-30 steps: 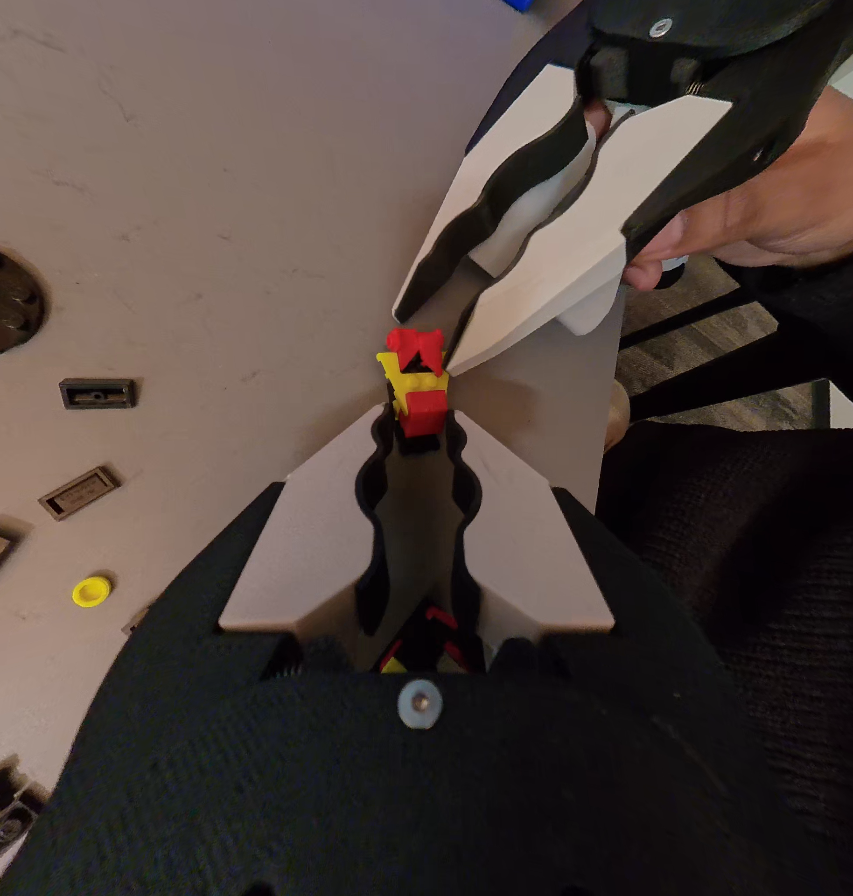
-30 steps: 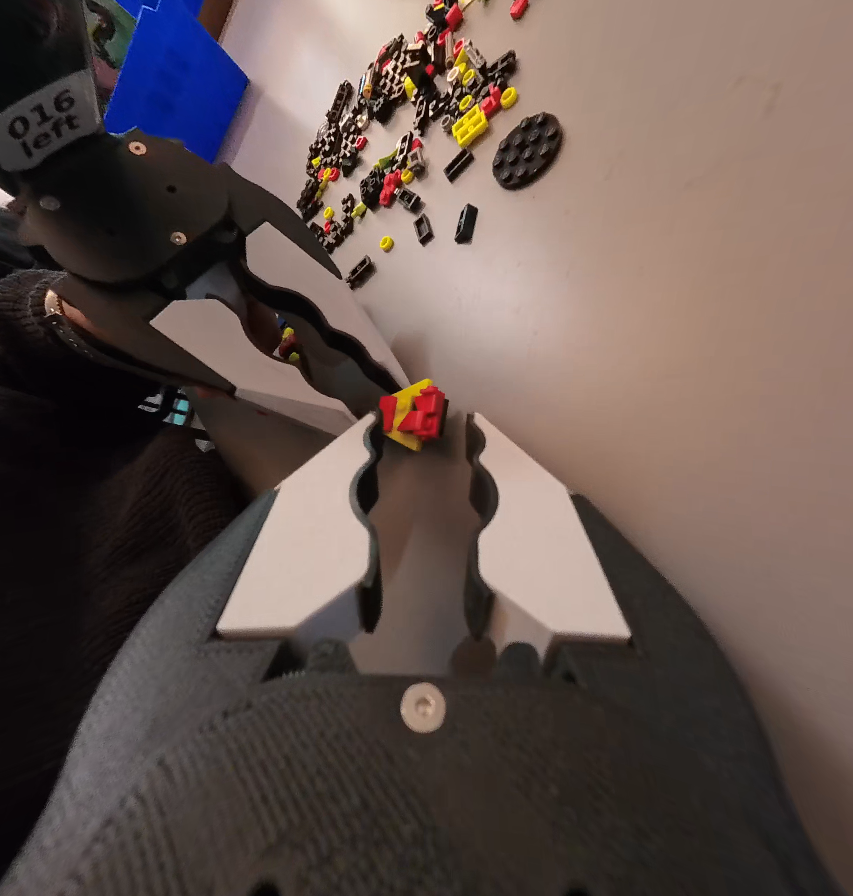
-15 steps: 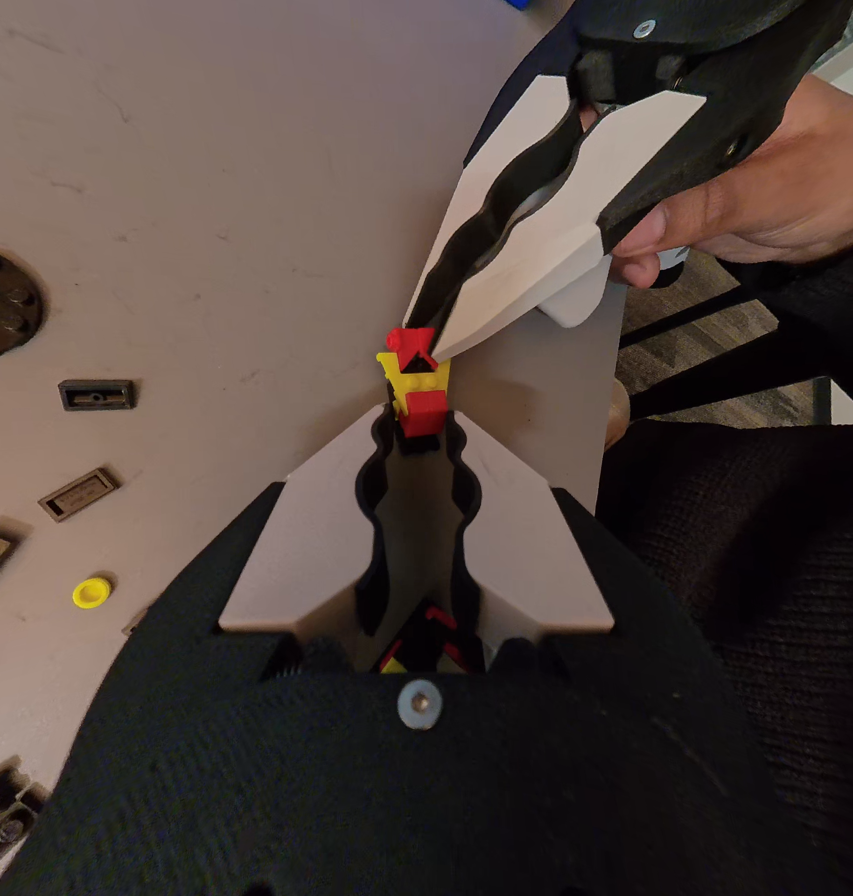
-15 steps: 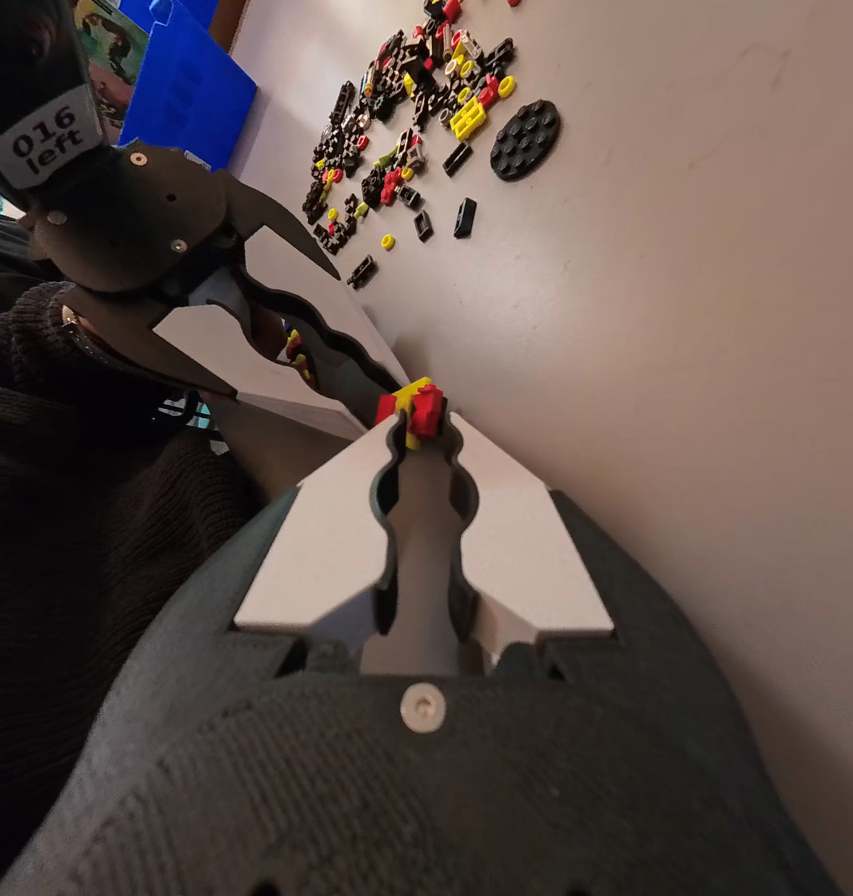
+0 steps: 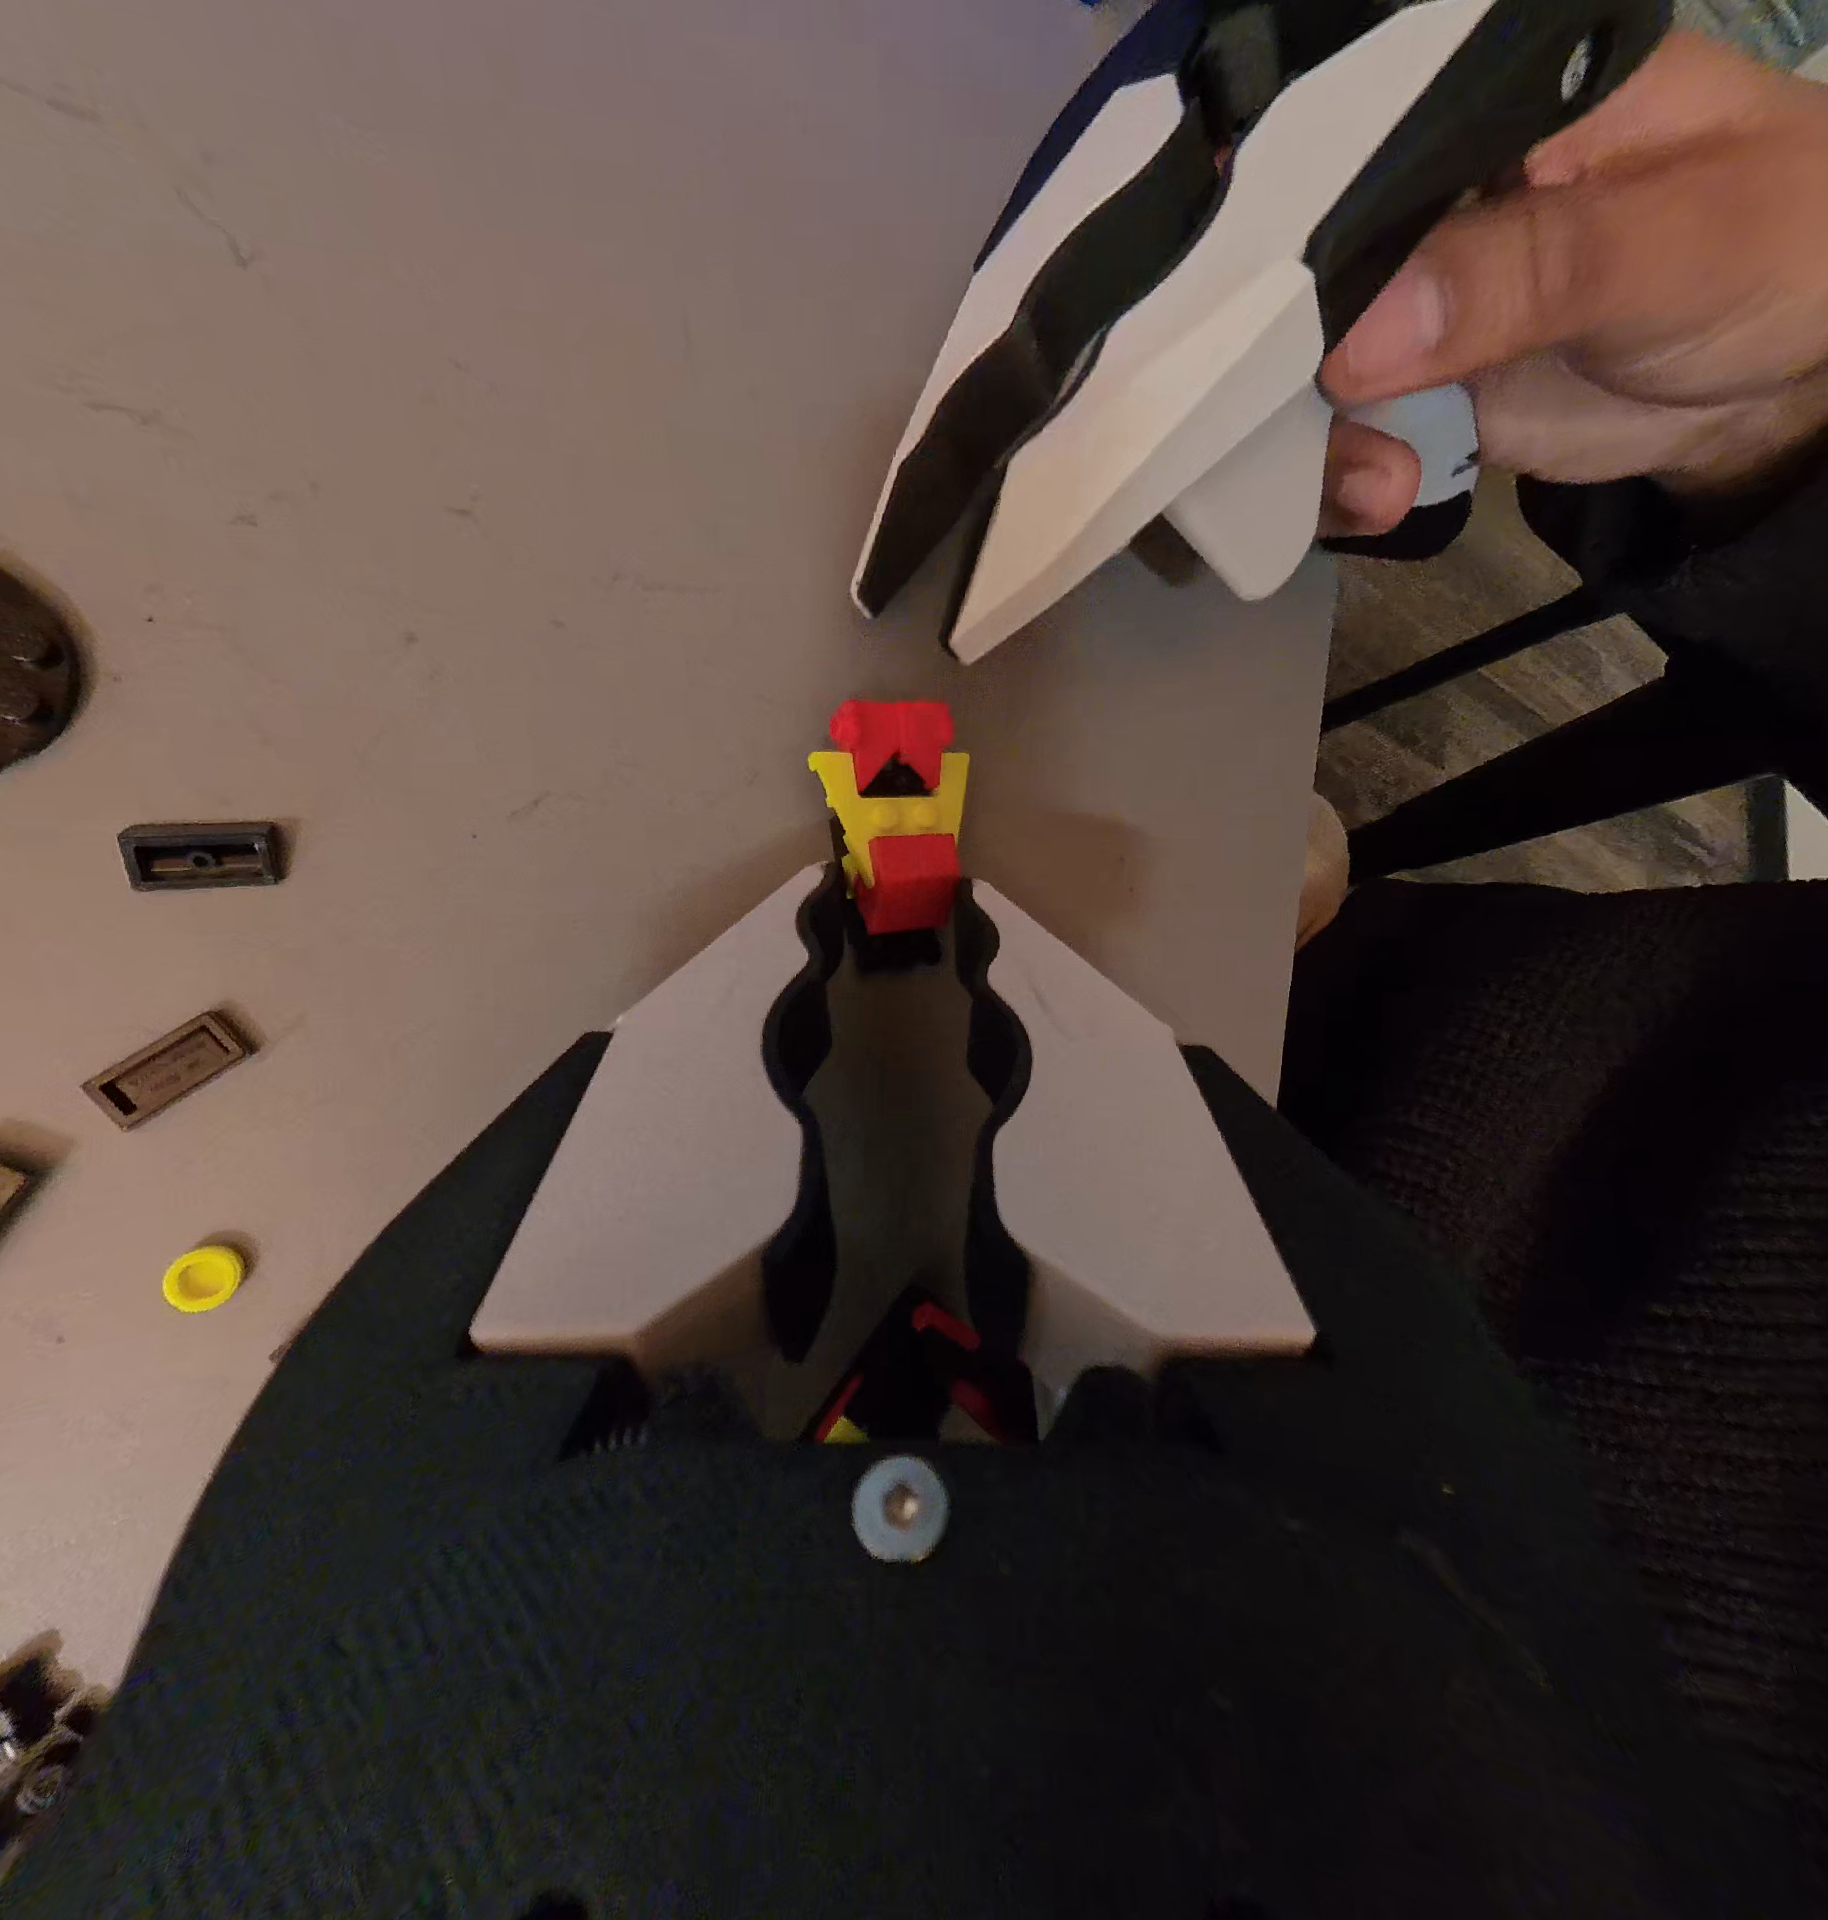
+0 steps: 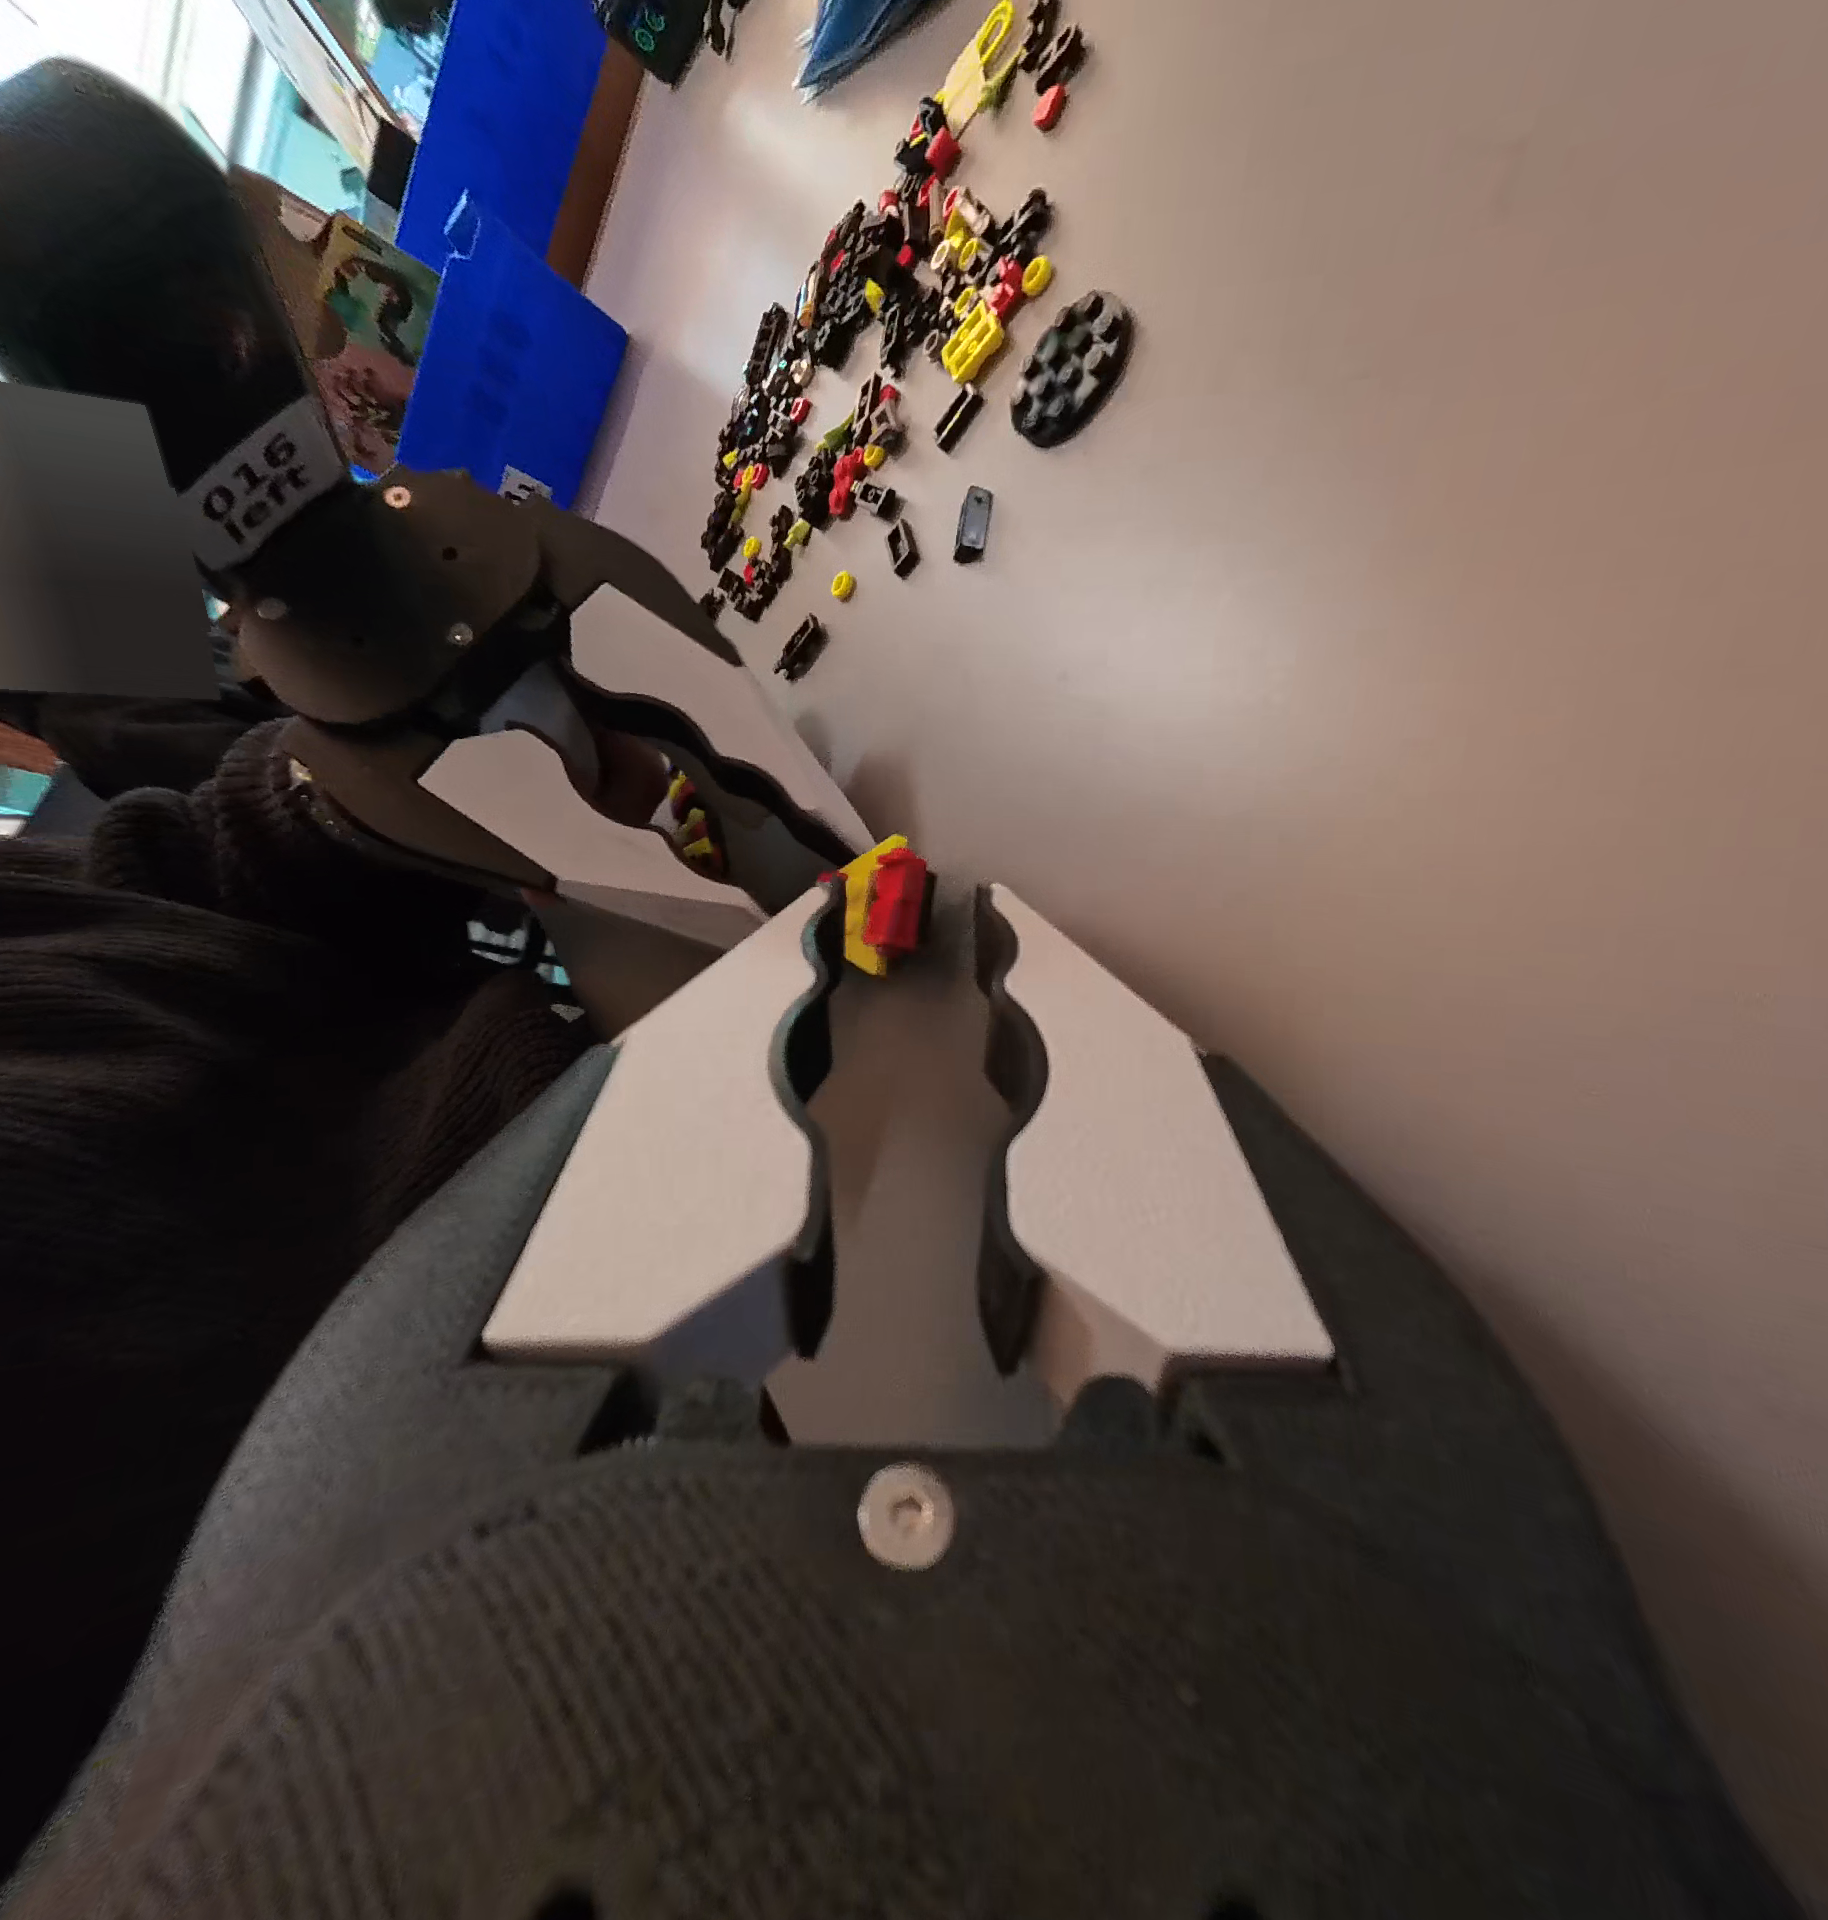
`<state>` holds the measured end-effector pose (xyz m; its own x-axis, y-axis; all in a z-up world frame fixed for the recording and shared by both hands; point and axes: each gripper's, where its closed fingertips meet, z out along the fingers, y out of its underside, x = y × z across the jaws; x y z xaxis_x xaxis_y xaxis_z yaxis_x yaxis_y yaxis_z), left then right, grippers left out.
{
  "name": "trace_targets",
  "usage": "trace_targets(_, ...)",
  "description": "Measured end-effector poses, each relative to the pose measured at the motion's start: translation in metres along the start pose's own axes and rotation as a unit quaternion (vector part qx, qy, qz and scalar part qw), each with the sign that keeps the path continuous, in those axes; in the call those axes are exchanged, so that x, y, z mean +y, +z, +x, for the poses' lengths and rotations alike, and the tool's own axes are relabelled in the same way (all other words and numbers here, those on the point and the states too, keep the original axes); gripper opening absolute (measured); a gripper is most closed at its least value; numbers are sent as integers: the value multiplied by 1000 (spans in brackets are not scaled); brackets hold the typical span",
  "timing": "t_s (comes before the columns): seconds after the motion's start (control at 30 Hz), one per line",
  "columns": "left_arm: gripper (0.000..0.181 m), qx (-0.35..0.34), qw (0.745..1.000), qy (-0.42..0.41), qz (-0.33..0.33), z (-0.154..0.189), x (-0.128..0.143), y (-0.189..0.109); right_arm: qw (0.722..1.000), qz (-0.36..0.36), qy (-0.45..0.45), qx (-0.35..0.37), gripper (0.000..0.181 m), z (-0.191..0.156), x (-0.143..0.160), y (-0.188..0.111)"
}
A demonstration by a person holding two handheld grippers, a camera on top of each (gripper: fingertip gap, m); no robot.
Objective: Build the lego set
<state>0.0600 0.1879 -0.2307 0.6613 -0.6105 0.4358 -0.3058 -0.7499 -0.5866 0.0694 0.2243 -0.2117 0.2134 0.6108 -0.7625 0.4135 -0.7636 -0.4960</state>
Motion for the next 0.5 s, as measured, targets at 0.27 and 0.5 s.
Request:
trace_targets(0.27, 18, 13, 999, 33, 1, 1, 2, -2, 997, -23, 49, -56, 24, -9, 9, 5)
trace_targets(0.5, 17, 26, 998, 47, 10, 4, 2, -4, 993, -32, 77, -81, 23, -10, 12, 4)
